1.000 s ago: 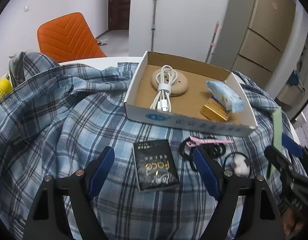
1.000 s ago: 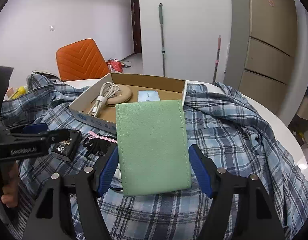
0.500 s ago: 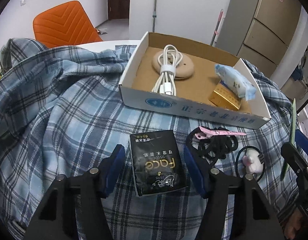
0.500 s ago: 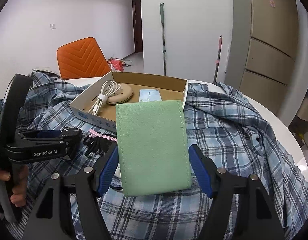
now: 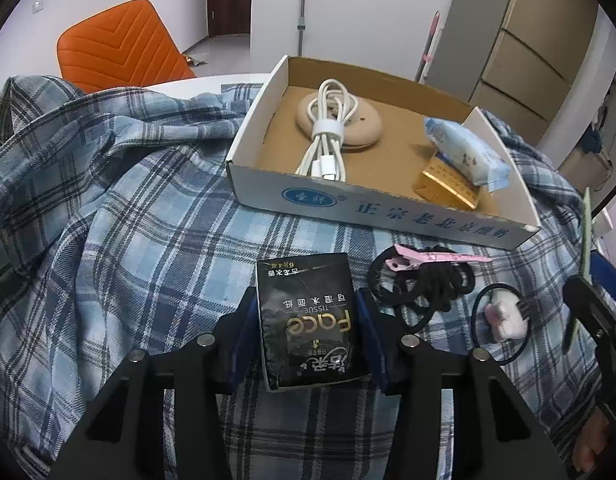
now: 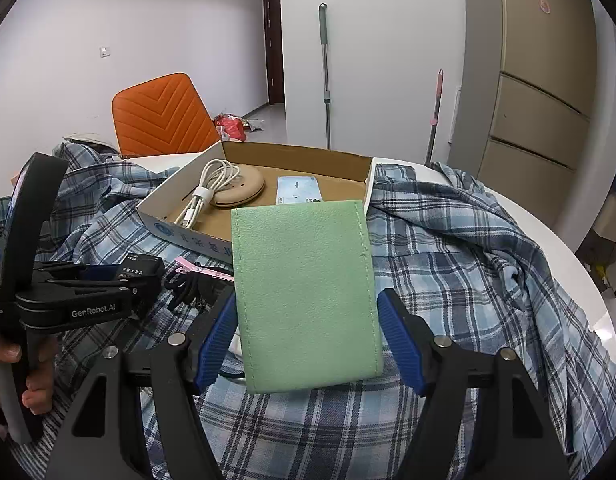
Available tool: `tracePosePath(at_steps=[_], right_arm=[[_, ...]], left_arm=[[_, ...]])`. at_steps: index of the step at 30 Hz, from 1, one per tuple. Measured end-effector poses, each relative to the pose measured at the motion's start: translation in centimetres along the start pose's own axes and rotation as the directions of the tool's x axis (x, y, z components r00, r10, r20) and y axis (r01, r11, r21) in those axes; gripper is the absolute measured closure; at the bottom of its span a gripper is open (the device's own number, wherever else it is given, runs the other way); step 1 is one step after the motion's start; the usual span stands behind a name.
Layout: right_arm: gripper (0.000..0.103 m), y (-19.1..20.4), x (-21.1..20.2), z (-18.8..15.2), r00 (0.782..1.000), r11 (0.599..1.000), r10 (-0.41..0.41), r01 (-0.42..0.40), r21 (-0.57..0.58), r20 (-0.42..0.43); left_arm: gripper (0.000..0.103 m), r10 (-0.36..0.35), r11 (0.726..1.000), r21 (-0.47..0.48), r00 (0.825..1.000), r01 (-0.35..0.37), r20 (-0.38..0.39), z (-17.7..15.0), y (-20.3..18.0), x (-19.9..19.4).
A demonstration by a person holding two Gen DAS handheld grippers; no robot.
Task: Organize soft objects
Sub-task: 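Grasp the black Face tissue pack with the left gripper while the right gripper holds the sponge, then carry tissue pack and sponge over the box and open both grippers inside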
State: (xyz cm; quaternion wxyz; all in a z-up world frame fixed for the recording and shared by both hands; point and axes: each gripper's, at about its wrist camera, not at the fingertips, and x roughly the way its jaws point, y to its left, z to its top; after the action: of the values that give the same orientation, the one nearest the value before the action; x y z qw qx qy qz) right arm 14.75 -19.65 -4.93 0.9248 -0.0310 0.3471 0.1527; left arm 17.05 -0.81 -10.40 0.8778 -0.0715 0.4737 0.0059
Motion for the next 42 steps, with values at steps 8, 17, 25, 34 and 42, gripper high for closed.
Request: tracePosePath(at_steps=[8, 17, 25, 34, 42], right_arm=[[0.034, -0.2, -0.4, -0.1, 1.0, 1.0, 0.009, -0.009, 0.008, 0.025], [0.034, -0.1, -2.8, -0.3, 0.988, 0.998, 0.054, -0.057, 0.014, 0.147], [0.034, 0.9, -4.2, -0.4, 0.975, 0.998, 0.054, -0.05, -0.024, 0.216], [0.034, 1.1, -6.3, -0.4, 0.944, 0.996, 0.085, -0.078, -0.035, 0.318], [0.034, 0.6, -8.5, 4.2, 0.93, 0.999, 0.047, -0.039, -0.03, 0.364]], left_arm=[[0.054, -0.112, 0.991, 0.094, 0.971, 0.093, 0.213, -1.0, -1.0, -4.0], [0.054, -0.191, 0.974, 0.205, 0.825, 0.094, 0.531, -3.7, -2.2, -10.9], [0.054, -0.228, 0.957, 0.288, 0.707, 0.036, 0.67, -6.2, -3.6, -14.3], [0.054, -0.258, 0.947, 0.319, 0.664, 0.032, 0.701, -6.1, -4.3, -16.7], [0.054, -0.282, 0.94, 0.341, 0.594, 0.014, 0.754, -0.9, -5.8, -21.4]])
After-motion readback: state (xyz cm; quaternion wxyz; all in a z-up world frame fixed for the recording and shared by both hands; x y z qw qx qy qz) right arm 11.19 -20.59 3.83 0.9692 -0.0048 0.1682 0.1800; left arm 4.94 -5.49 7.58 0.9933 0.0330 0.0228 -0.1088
